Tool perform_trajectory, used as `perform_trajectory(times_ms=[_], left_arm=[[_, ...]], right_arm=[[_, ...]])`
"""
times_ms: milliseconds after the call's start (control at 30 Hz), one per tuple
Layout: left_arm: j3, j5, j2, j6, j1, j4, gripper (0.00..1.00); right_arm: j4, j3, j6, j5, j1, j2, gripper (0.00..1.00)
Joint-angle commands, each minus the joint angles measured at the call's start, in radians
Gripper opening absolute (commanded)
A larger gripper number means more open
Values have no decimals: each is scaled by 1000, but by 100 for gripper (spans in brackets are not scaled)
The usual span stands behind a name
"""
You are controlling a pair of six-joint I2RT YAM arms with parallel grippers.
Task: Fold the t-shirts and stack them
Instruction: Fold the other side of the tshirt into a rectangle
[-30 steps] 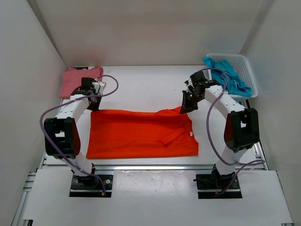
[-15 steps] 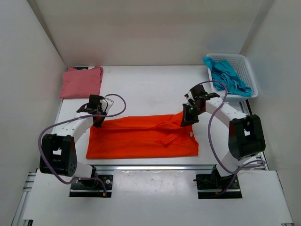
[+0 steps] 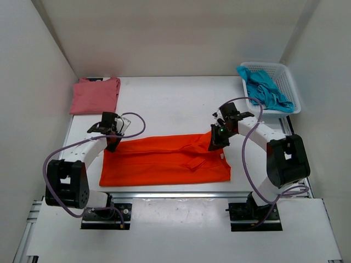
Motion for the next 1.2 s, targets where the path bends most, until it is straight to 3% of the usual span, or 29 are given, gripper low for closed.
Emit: perform_trajectory(times_ms=[0, 100, 267, 467, 833, 1100, 1167], left_arm=[[-3, 29, -88, 35, 13, -126, 44], [-23, 16, -116, 49, 15, -178, 50], [40, 51, -122, 24, 30, -246, 47], [54, 23, -44, 14, 12, -197, 50], [-10, -104, 97, 24, 27, -86, 50], [11, -69, 156, 1, 21, -104, 51], [8, -84, 153, 3, 21, -103, 51]], right_arm=[[29, -25, 17, -22, 2, -51, 0], [45, -48, 16, -39, -7, -60, 0], [37, -60, 7, -36, -10, -68, 0], [68, -77, 7, -55, -16, -72, 0], [-73, -88, -10, -16, -4, -146, 0], [-104, -131, -6, -50, 39, -168, 0], [-80, -155, 5, -71, 34, -155, 7]])
